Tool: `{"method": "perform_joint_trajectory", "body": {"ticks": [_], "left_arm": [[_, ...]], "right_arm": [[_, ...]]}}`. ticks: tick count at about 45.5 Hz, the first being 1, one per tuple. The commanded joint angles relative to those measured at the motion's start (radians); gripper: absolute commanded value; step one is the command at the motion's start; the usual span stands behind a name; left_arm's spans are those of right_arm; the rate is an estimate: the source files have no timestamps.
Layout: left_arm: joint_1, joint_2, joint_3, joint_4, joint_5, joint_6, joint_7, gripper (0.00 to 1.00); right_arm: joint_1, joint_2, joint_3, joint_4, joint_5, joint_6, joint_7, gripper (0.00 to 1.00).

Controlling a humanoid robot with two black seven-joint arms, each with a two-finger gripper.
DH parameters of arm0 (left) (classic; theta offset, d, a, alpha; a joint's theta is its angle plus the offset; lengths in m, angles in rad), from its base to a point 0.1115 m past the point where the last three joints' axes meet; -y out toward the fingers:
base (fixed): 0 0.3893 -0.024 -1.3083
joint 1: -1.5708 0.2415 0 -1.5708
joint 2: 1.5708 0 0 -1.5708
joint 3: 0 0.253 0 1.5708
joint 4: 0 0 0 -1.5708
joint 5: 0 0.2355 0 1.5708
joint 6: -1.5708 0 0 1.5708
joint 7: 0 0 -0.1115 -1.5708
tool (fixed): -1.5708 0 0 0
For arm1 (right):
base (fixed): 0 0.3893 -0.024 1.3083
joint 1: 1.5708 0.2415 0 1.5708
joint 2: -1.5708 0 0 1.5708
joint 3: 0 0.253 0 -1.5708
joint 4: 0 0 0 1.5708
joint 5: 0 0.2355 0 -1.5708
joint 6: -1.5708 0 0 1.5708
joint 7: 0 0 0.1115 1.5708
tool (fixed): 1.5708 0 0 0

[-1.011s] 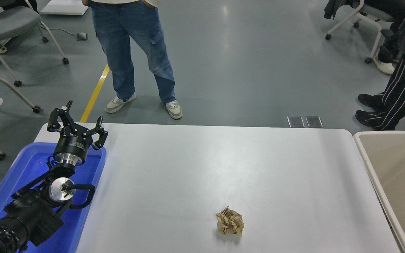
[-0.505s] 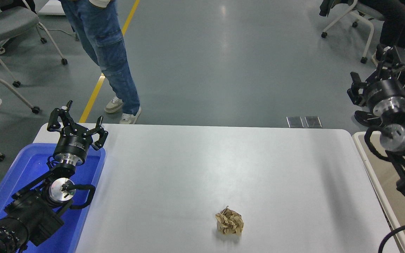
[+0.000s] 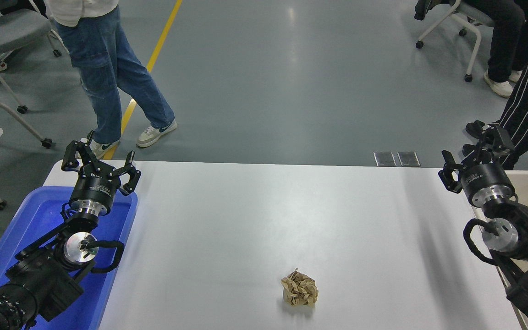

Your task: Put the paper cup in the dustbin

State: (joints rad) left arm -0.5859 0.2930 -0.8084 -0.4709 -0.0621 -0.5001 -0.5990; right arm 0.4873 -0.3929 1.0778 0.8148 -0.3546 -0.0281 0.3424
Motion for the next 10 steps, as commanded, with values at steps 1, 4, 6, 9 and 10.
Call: {"method": "perform_joint_trajectory", "body": {"ticks": [1, 4, 6, 9, 10], "left_arm": [[0.0, 0.0, 0.0, 0.0, 0.001, 0.0, -0.001, 1.0], [-0.002, 0.0, 0.0, 0.0, 0.001, 0.0, 0.001, 1.0], [0.0, 0.0, 0.0, 0.0, 0.001, 0.0, 0.001, 1.0], [0.0, 0.0, 0.0, 0.0, -0.001, 0.0, -0.001, 1.0], [0.0, 0.0, 0.0, 0.0, 0.001, 0.0, 0.001, 1.0]], "right_arm": [[-0.004, -0.001, 0.004, 0.003, 0.0, 0.004, 0.003, 1.0], [-0.003, -0.001, 0.004, 0.003, 0.0, 0.004, 0.003, 1.0], [-0.003, -0.001, 0.004, 0.003, 0.0, 0.004, 0.003, 1.0], [-0.003, -0.001, 0.004, 0.003, 0.0, 0.004, 0.003, 1.0], [-0.004, -0.001, 0.004, 0.003, 0.0, 0.004, 0.003, 1.0]]}}
